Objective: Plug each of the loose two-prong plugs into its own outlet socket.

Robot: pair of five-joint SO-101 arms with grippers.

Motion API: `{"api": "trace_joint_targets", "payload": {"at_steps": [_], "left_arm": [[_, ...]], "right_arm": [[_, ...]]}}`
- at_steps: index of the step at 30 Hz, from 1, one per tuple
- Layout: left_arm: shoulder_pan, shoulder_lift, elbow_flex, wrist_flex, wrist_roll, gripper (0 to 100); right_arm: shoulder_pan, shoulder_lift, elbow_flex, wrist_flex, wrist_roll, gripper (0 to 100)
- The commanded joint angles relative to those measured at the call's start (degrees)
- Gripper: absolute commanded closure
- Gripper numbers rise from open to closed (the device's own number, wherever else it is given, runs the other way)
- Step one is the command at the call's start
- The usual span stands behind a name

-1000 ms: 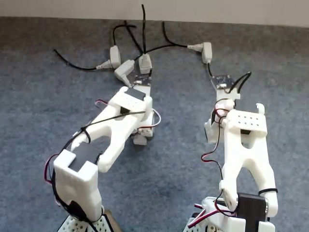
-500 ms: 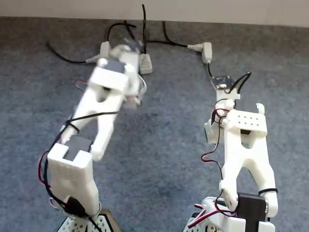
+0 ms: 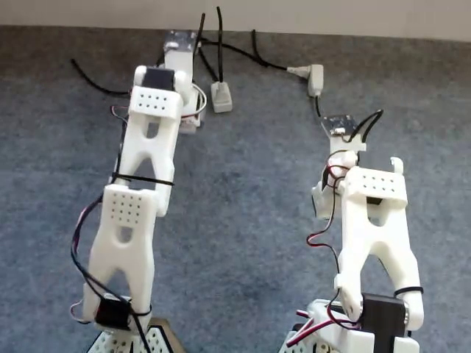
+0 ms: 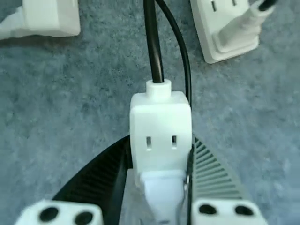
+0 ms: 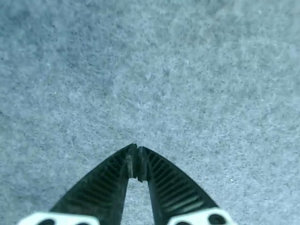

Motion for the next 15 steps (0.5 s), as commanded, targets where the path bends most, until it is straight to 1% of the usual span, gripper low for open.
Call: {"api": "trace_joint_targets", "payload": {"at_steps": [1,3,6,9,12,15], "left_arm": [[-2.2,8.9,-12.9,0.3,-0.2,83],[-3.0,11.2,-15.6,0.6,-0.2,79],[-3.6,11.9,-18.2,0.8,-0.1,77],[-3.3,11.5,-21.4,4.2,0.0,71],[-3.3,7.3,-21.6,8.5,0.0,65],[-3.6,0.9,-21.2,9.4,0.0,63]], "right_arm": [[0.3,-1.9,-0.1,0.1,0.4,99.1],[0.3,-1.9,-0.1,0.1,0.4,99.1],[0.3,-1.9,-0.1,0.3,0.4,99.1],[0.3,-1.9,-0.1,0.3,0.4,99.1],[0.3,-1.9,-0.1,0.2,0.4,99.1],[0.3,-1.9,-0.1,0.1,0.4,99.1]]}}
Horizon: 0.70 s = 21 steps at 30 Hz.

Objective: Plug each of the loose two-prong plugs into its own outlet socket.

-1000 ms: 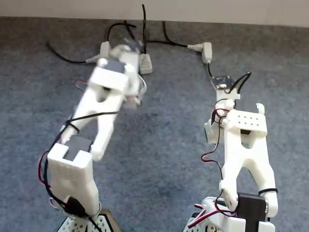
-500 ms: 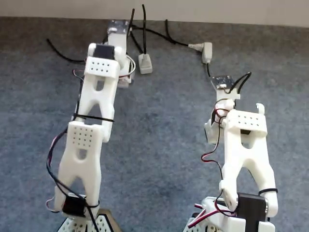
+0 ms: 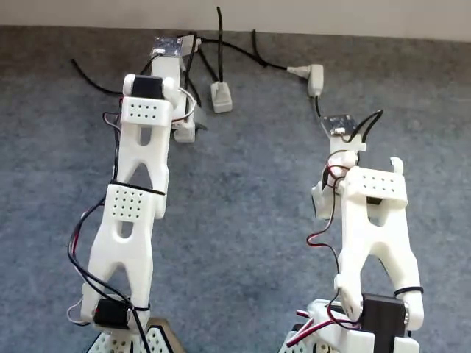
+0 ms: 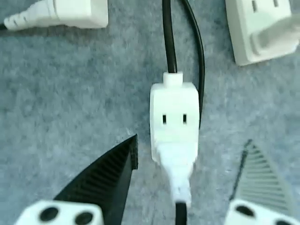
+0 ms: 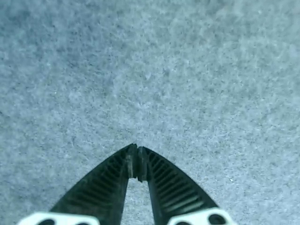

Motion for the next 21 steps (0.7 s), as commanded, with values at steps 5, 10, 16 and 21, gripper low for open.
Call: {"api": "trace_joint_targets", "payload": {"at_steps": [5,10,16,21], "left_arm": [[-0.6,-22.9,-2.2,1.7,-0.3,63],[-0.7,-36.6,-1.8,1.8,-0.3,64],[-0.7,-52.5,-1.8,1.9,-0.3,68],[-0.7,-66.7,-1.7,1.9,-0.4,68]], "right_arm": [[0.3,-2.2,-0.5,0.2,0.4,99.1],[0.3,-2.3,-2.9,0.4,0.4,99.1],[0.6,-2.3,-13.1,2.7,0.4,99.1],[0.5,-2.3,-28.6,10.5,0.4,99.1]]}}
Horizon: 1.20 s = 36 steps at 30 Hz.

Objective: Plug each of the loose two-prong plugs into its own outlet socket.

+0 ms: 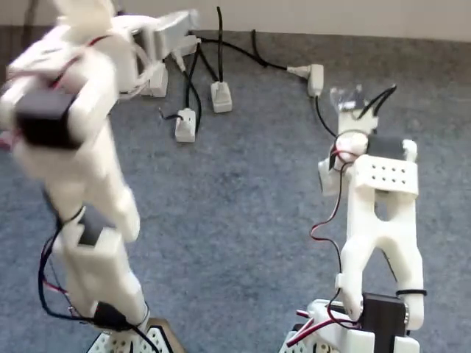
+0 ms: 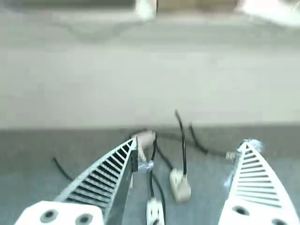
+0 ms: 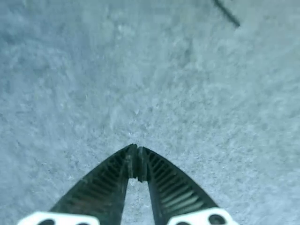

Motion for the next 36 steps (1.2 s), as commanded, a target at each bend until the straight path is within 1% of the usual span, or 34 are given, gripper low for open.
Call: {"api": "trace_joint_targets", "payload": {"at_steps": [1,5,10,12,14,16,19,21,25,28,29,32,36], "left_arm": [[-0.7,-15.0,-1.5,0.4,-0.4,68],[-0.7,-25.6,-1.5,0.4,-0.4,68],[-0.7,-35.4,-1.5,0.4,-0.2,68],[-0.6,-38.5,-1.5,0.4,0.0,69],[-0.6,-41.6,-1.5,0.4,0.0,73],[-0.6,-44.3,-1.5,0.3,0.0,80],[-0.4,-47.3,-1.5,-0.1,-0.1,91],[-0.4,-48.7,-1.5,-0.1,-0.3,95],[-0.2,-51.1,-2.1,-0.1,0.0,96],[-0.2,-55.6,-2.1,-0.1,0.1,96],[-0.2,-57.6,-2.1,0.1,0.7,96],[-0.2,-63.8,-1.6,0.3,6.2,99],[-0.3,-70.2,-1.5,0.4,6.4,99]], "right_arm": [[0.6,-2.3,-14.2,5.6,0.4,99.1],[0.6,-2.3,-28.7,11.7,0.4,99.1],[0.4,-2.3,-48.6,19.6,0.4,99.1],[0.4,-2.9,-55.7,19.8,0.4,99.1],[0.5,-5.1,-61.6,19.7,0.4,99.1],[0.3,-8.0,-65.7,19.6,0.4,99.1],[0.3,-12.3,-70.0,19.5,0.4,99.1],[0.3,-15.1,-72.0,19.5,0.4,99.1],[0.3,-20.9,-75.6,19.4,0.4,99.1],[0.3,-26.2,-79.4,17.9,0.4,99.1],[0.3,-28.1,-80.5,17.6,0.4,99.1],[0.3,-34.5,-81.9,17.4,0.3,99.1],[0.3,-42.9,-81.8,17.6,-5.8,99.1]]}}
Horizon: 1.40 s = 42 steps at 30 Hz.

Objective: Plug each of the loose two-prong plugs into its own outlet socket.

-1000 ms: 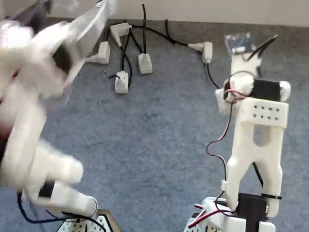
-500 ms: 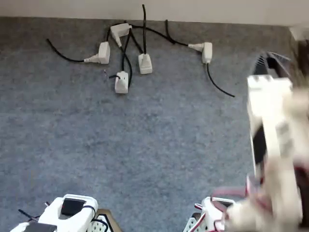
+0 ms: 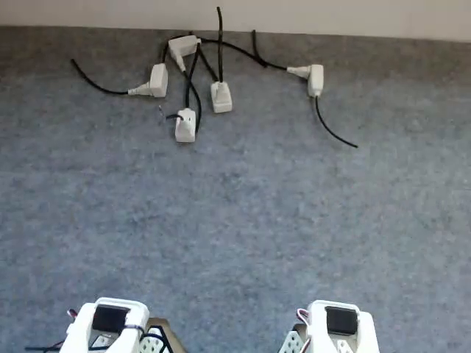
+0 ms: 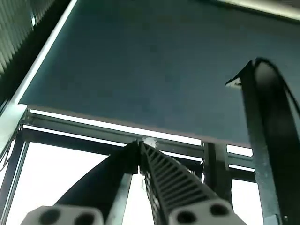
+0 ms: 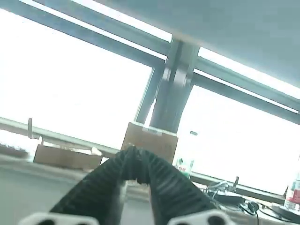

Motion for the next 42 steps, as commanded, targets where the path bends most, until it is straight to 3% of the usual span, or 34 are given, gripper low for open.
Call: {"api": "trace_joint_targets", "payload": {"at_steps": [1,8,15,21,26,29,34,40,42], "left_arm": [[-0.3,-5.1,0.4,0.4,1.2,99],[-0.2,-14.6,5.8,0.7,1.3,99],[6.4,-24.0,50.0,-0.1,1.3,99],[9.8,-31.7,83.7,-8.8,1.2,99],[9.2,-39.4,111.6,-20.7,1.2,99],[4.0,-44.8,126.8,-28.0,1.2,99],[-2.9,-54.5,143.8,-34.5,0.9,99],[-3.3,-55.5,153.8,-34.8,1.1,99],[-3.3,-55.4,156.0,-34.8,1.1,99]], "right_arm": [[0.1,-5.1,0.0,0.4,-4.7,99.1],[0.1,-14.0,0.7,1.7,-5.6,99.1],[0.0,-14.0,22.2,0.6,-9.1,99.1],[-0.1,-14.4,43.6,-5.8,-9.2,99.1],[-9.5,-14.4,56.0,-7.0,-9.2,99.1],[-15.2,-14.6,63.2,-8.0,-9.2,99.1],[-16.1,-21.4,83.1,-18.2,-9.2,99.1],[-16.1,-36.2,114.4,-34.0,-8.3,99.1],[-16.1,-41.5,122.1,-37.1,-4.0,99.1]]}}
